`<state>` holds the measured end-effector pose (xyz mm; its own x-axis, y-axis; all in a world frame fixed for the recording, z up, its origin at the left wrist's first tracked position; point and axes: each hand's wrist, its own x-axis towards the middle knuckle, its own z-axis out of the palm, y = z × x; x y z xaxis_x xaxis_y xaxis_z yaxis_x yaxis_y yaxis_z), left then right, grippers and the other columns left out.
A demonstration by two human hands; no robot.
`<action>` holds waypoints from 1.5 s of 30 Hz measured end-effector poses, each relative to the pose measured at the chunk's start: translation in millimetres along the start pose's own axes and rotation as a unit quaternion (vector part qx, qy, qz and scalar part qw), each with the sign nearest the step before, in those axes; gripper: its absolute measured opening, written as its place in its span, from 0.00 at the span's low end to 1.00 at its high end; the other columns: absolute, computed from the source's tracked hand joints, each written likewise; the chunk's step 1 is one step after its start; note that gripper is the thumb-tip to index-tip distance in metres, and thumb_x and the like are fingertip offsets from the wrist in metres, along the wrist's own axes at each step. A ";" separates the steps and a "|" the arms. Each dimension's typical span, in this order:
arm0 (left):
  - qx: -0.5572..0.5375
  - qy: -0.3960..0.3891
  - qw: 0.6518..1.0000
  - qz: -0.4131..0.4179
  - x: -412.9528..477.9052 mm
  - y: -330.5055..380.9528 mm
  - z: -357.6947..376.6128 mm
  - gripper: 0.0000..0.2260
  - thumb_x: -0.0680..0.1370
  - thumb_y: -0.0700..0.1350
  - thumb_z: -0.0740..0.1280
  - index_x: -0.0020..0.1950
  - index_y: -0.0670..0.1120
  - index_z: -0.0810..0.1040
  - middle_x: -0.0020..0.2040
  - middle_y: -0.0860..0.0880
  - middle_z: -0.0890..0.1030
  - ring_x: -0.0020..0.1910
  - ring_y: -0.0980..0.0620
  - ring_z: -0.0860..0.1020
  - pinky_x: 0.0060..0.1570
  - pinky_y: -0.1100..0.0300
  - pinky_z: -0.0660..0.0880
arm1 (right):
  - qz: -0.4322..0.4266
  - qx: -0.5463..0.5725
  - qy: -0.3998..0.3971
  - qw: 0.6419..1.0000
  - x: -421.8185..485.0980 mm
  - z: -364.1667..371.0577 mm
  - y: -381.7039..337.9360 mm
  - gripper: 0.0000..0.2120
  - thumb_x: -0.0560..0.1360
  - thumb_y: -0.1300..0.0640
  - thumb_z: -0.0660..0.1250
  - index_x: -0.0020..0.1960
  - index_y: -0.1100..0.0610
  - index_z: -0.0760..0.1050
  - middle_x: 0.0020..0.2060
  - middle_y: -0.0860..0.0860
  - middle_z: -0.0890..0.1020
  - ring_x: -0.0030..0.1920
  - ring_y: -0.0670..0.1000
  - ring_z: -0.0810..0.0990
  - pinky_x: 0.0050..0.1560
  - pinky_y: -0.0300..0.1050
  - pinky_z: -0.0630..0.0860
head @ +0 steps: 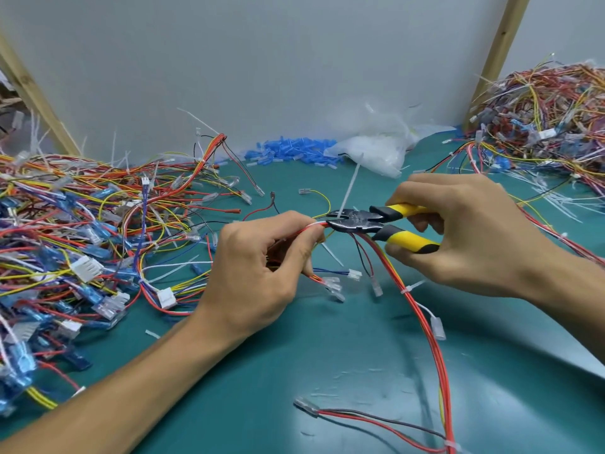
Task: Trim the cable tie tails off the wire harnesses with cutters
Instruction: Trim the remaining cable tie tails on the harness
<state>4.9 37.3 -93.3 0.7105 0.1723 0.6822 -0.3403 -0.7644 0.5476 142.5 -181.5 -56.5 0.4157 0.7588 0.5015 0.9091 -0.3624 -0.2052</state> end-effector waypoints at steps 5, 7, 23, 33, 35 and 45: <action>0.010 -0.008 1.000 0.021 0.1 1.9 -0.6 0.07 0.82 0.40 0.69 0.45 0.43 0.84 0.30 0.53 0.79 0.29 0.57 0.77 0.32 0.66 0.71 | 0.016 0.016 -0.037 0.999 -1.7 4.6 -0.7 0.10 0.71 0.43 0.69 0.47 0.49 0.76 0.39 0.42 0.75 0.40 0.50 0.75 0.40 0.57 0.76; 0.015 -0.009 0.999 0.028 0.2 1.9 -0.3 0.07 0.81 0.39 0.69 0.44 0.42 0.84 0.30 0.53 0.79 0.30 0.55 0.77 0.33 0.64 0.72 | 0.012 0.023 -0.048 0.999 -1.3 3.8 -0.6 0.10 0.71 0.44 0.70 0.47 0.49 0.77 0.39 0.42 0.75 0.40 0.50 0.75 0.40 0.56 0.75; 0.019 -0.015 0.999 0.033 -1.2 2.9 0.0 0.07 0.81 0.38 0.69 0.44 0.42 0.84 0.30 0.53 0.79 0.29 0.54 0.77 0.33 0.59 0.74 | 0.004 0.076 -0.094 0.993 -1.3 0.2 2.1 0.07 0.70 0.55 0.68 0.36 0.59 0.78 0.27 0.54 0.63 0.30 0.51 0.57 0.26 0.42 0.56; 0.026 -0.022 0.999 0.030 -1.4 2.5 0.0 0.07 0.81 0.39 0.69 0.44 0.43 0.84 0.30 0.53 0.79 0.30 0.53 0.77 0.33 0.59 0.73 | -0.026 0.050 -0.119 0.991 0.5 0.7 13.2 0.09 0.71 0.48 0.70 0.42 0.53 0.78 0.33 0.49 0.77 0.34 0.54 0.74 0.35 0.55 0.72; 0.029 -0.025 0.999 0.028 -1.4 2.2 0.1 0.08 0.81 0.38 0.70 0.43 0.42 0.84 0.29 0.53 0.79 0.29 0.54 0.76 0.32 0.63 0.71 | -0.031 0.046 -0.124 0.991 0.2 1.6 13.5 0.09 0.72 0.47 0.70 0.42 0.52 0.77 0.33 0.48 0.76 0.35 0.54 0.74 0.35 0.56 0.72; 0.045 -0.031 0.998 0.034 -1.9 1.2 0.8 0.08 0.81 0.36 0.70 0.42 0.43 0.83 0.29 0.53 0.78 0.29 0.53 0.75 0.32 0.64 0.70 | -0.032 0.044 -0.116 0.992 1.3 1.7 14.3 0.09 0.73 0.50 0.66 0.39 0.54 0.77 0.30 0.52 0.72 0.32 0.55 0.67 0.30 0.53 0.67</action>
<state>3.7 35.5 -94.3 0.7249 0.0819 0.6840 -0.3339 -0.8267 0.4528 156.1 -184.8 -60.2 0.3424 0.8865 0.3112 0.9283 -0.2681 -0.2577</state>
